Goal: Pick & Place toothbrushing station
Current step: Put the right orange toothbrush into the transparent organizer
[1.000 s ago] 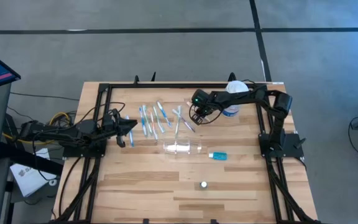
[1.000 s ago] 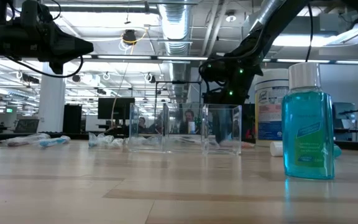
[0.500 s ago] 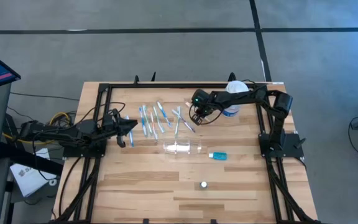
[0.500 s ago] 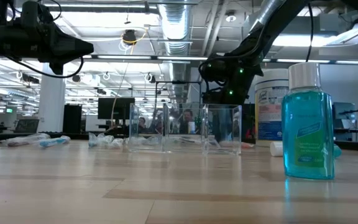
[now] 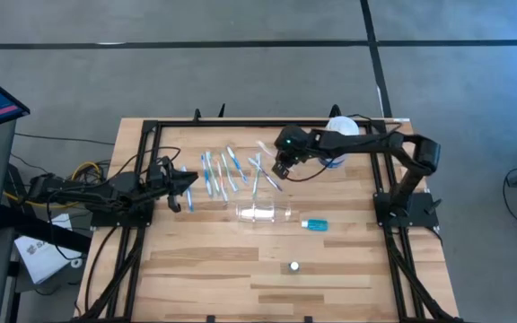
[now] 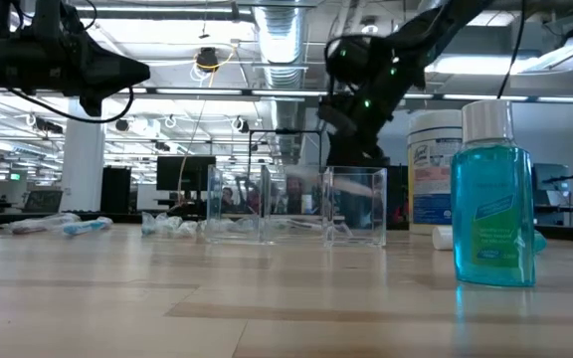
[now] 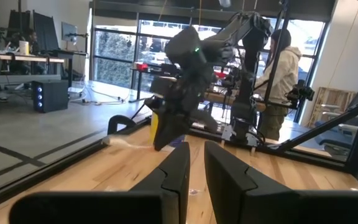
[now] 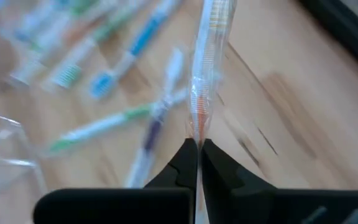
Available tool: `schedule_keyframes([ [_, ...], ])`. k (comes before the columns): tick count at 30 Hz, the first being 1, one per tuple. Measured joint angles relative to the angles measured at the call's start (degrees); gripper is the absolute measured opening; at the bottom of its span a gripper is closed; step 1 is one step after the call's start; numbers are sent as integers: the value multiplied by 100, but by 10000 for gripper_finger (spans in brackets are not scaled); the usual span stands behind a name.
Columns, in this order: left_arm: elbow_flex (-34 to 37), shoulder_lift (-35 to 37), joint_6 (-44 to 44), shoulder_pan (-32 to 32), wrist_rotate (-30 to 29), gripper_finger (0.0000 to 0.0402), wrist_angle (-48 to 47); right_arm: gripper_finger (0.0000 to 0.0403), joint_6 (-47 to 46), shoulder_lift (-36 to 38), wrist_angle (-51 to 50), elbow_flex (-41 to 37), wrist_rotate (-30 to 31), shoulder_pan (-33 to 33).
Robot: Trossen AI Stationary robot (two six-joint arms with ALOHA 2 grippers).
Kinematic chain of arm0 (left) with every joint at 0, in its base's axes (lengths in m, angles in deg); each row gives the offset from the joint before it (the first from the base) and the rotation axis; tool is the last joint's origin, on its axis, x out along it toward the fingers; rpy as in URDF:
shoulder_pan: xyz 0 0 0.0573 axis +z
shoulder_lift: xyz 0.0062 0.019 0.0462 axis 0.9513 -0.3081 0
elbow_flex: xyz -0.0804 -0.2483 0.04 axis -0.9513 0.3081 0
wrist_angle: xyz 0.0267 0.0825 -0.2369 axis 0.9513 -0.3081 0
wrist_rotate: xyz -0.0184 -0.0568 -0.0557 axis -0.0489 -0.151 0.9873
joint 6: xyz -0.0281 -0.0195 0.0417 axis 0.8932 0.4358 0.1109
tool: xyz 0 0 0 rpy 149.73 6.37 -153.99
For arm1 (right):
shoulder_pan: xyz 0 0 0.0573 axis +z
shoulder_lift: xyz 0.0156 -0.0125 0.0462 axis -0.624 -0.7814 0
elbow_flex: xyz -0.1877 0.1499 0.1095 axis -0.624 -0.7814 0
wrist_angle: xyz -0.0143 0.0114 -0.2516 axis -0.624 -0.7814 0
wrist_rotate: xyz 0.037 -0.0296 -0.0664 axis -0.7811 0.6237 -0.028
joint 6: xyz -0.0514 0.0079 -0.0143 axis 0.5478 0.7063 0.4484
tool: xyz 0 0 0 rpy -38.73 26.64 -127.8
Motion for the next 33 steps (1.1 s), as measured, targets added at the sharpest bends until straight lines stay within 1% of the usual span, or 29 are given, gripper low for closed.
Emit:
schedule_keyframes([
  [5, 0, 0, 0, 0, 0, 44, 112, 1, 88, 260, 132, -2, -1, 234],
  [13, 2, 2, 0, 0, 0, 44, 196, 0, 168, 543, 663, 0, -6, 569],
  [15, 1, 0, 1, 0, 0, 44, 197, 0, 213, 572, 762, 0, -42, 629],
  [19, 2, 0, 15, 0, 0, 44, 269, 0, 275, 574, 1030, 0, -300, 736],
  [25, 2, -22, 19, 0, 2, 44, 458, 0, 301, 570, 1422, 0, -338, 903],
  [28, 1, -153, 50, 0, 2, 44, 599, 0, 313, 570, 1606, -2, -466, 983],
  [33, 1, -729, 63, 0, 11, 44, 1338, 0, 319, 570, 1926, -2, -605, 1111],
])
